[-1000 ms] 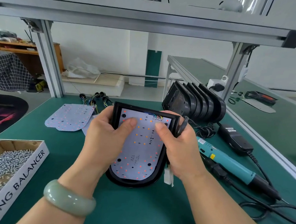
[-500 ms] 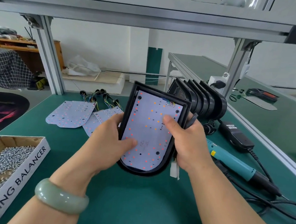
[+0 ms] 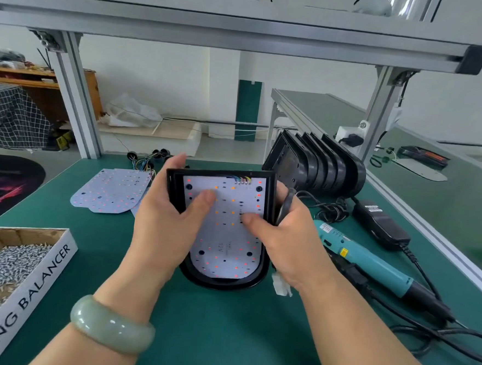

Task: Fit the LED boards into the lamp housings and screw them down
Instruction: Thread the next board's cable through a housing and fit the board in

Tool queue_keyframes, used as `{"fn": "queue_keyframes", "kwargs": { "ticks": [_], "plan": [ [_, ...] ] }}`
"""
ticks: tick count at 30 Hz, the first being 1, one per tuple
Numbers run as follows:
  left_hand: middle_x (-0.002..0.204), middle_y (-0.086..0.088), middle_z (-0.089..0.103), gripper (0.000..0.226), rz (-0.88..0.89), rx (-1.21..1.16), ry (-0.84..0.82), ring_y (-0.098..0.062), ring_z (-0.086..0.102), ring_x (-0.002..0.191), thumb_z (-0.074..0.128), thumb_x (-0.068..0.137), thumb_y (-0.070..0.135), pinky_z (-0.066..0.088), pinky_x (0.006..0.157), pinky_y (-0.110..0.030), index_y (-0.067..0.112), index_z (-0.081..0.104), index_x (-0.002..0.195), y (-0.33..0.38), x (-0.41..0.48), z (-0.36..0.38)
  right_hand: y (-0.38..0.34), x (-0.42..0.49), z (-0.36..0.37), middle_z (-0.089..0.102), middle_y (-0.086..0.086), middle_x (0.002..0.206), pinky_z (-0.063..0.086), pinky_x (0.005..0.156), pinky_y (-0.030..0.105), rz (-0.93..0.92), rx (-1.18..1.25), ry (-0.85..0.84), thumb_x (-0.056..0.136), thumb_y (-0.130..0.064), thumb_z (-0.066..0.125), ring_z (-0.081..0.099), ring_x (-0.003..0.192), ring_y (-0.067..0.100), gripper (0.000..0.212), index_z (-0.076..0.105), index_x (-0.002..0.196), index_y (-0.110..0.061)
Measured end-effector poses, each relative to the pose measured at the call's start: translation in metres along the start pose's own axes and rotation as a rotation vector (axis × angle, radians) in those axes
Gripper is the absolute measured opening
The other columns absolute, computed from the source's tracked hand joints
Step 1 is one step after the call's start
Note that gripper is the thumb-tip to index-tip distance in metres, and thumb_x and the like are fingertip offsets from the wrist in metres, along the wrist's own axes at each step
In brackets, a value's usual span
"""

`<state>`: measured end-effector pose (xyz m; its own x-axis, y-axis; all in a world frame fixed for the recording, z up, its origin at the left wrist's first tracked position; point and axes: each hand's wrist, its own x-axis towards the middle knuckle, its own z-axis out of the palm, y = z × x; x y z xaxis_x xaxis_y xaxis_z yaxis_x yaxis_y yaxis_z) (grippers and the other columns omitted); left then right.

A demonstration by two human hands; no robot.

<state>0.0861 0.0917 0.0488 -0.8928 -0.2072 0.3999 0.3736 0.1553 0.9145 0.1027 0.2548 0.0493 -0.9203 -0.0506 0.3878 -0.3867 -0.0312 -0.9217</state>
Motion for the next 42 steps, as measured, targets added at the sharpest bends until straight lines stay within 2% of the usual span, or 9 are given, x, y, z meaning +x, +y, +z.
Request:
{"fn": "queue_keyframes", "kwargs": {
  "ticks": [2, 6, 9, 18, 24, 27, 32, 37, 42],
  "plan": [
    [0.096, 0.018, 0.070, 0.037, -0.012, -0.075, -0.034, -0.001, 0.065, 0.089, 0.079, 0.068, 0.037, 0.051, 0.081, -0.024, 0.052, 0.061, 0.097, 0.003, 0.002, 0.000, -0.002, -0.001, -0.002, 0.074, -0.006, 0.094, 0.054, 0.075, 0.020, -0.015, -0.042, -0.002, 0.081, 0.010, 0.062, 0.069, 0.087, 0.009, 0.037, 0.064, 0.106, -0.017],
    [0.068, 0.027, 0.066, 0.030, 0.098, -0.064, 0.012, 0.008, 0.060, 0.059, 0.078, 0.076, 0.015, 0.047, 0.055, -0.009, 0.037, 0.059, 0.082, 0.006, -0.005, 0.009, -0.002, -0.002, 0.003, 0.075, 0.001, 0.091, 0.056, 0.071, 0.025, -0.013, 0.070, 0.096, 0.080, -0.011, 0.073, 0.072, 0.085, 0.015, 0.016, 0.069, 0.095, -0.016],
    [0.070, 0.027, 0.066, 0.031, 0.130, -0.088, -0.018, 0.008, 0.061, 0.061, 0.075, 0.078, 0.011, 0.045, 0.053, -0.006, 0.035, 0.057, 0.085, 0.010, -0.011, 0.012, -0.002, -0.001, 0.006, 0.075, 0.001, 0.084, 0.055, 0.066, 0.023, -0.021, 0.119, 0.209, 0.081, -0.010, 0.075, 0.072, 0.079, 0.015, 0.011, 0.070, 0.082, -0.020],
    [0.064, 0.024, 0.066, 0.021, 0.160, -0.078, 0.041, 0.008, 0.059, 0.056, 0.077, 0.076, 0.018, 0.044, 0.053, -0.006, 0.030, 0.060, 0.077, 0.013, -0.011, 0.018, 0.000, -0.002, 0.010, 0.074, 0.008, 0.083, 0.057, 0.069, 0.030, -0.041, 0.144, 0.235, 0.083, -0.004, 0.071, 0.071, 0.077, 0.019, 0.005, 0.068, 0.087, -0.006],
    [0.067, 0.026, 0.067, 0.016, 0.099, -0.061, 0.162, 0.006, 0.061, 0.059, 0.075, 0.080, 0.024, 0.052, 0.058, -0.019, 0.030, 0.061, 0.076, 0.007, 0.001, 0.008, 0.002, -0.002, -0.005, 0.075, -0.011, 0.087, 0.054, 0.073, 0.019, 0.010, -0.112, -0.037, 0.091, 0.001, 0.059, 0.069, 0.080, 0.004, 0.027, 0.071, 0.090, -0.024],
    [0.068, 0.025, 0.069, 0.015, 0.046, -0.093, 0.167, 0.005, 0.064, 0.060, 0.076, 0.079, 0.026, 0.053, 0.055, -0.018, 0.030, 0.063, 0.073, 0.008, 0.006, 0.006, 0.007, -0.002, 0.002, 0.075, -0.008, 0.087, 0.056, 0.071, 0.025, 0.009, -0.200, 0.040, 0.089, -0.006, 0.060, 0.069, 0.079, 0.009, 0.023, 0.073, 0.086, -0.024],
    [0.081, 0.014, 0.070, 0.024, -0.014, -0.046, 0.063, -0.001, 0.065, 0.071, 0.071, 0.081, 0.040, 0.051, 0.062, -0.021, 0.024, 0.062, 0.097, 0.003, 0.005, 0.007, 0.012, 0.001, 0.006, 0.075, -0.003, 0.085, 0.057, 0.077, 0.042, 0.084, -0.162, 0.143, 0.088, -0.007, 0.059, 0.070, 0.081, 0.022, 0.025, 0.073, 0.079, -0.026],
    [0.076, 0.008, 0.074, 0.011, -0.208, -0.106, -0.004, -0.019, 0.072, 0.075, 0.071, 0.083, 0.013, 0.056, 0.066, -0.033, 0.022, 0.065, 0.086, -0.004, 0.006, 0.003, 0.014, -0.001, 0.010, 0.068, 0.023, 0.091, 0.053, 0.074, 0.052, 0.124, -0.086, 0.148, 0.085, -0.027, 0.060, 0.059, 0.073, 0.019, 0.023, 0.068, 0.087, -0.005],
    [0.072, 0.015, 0.072, 0.019, -0.119, -0.053, -0.073, -0.007, 0.069, 0.062, 0.072, 0.080, 0.009, 0.053, 0.050, -0.019, 0.025, 0.064, 0.080, -0.001, 0.001, 0.006, 0.019, 0.000, 0.010, 0.076, 0.003, 0.089, 0.057, 0.079, 0.041, 0.214, 0.008, 0.190, 0.092, -0.021, 0.063, 0.072, 0.083, 0.018, 0.014, 0.072, 0.086, -0.012]
  ]
}}
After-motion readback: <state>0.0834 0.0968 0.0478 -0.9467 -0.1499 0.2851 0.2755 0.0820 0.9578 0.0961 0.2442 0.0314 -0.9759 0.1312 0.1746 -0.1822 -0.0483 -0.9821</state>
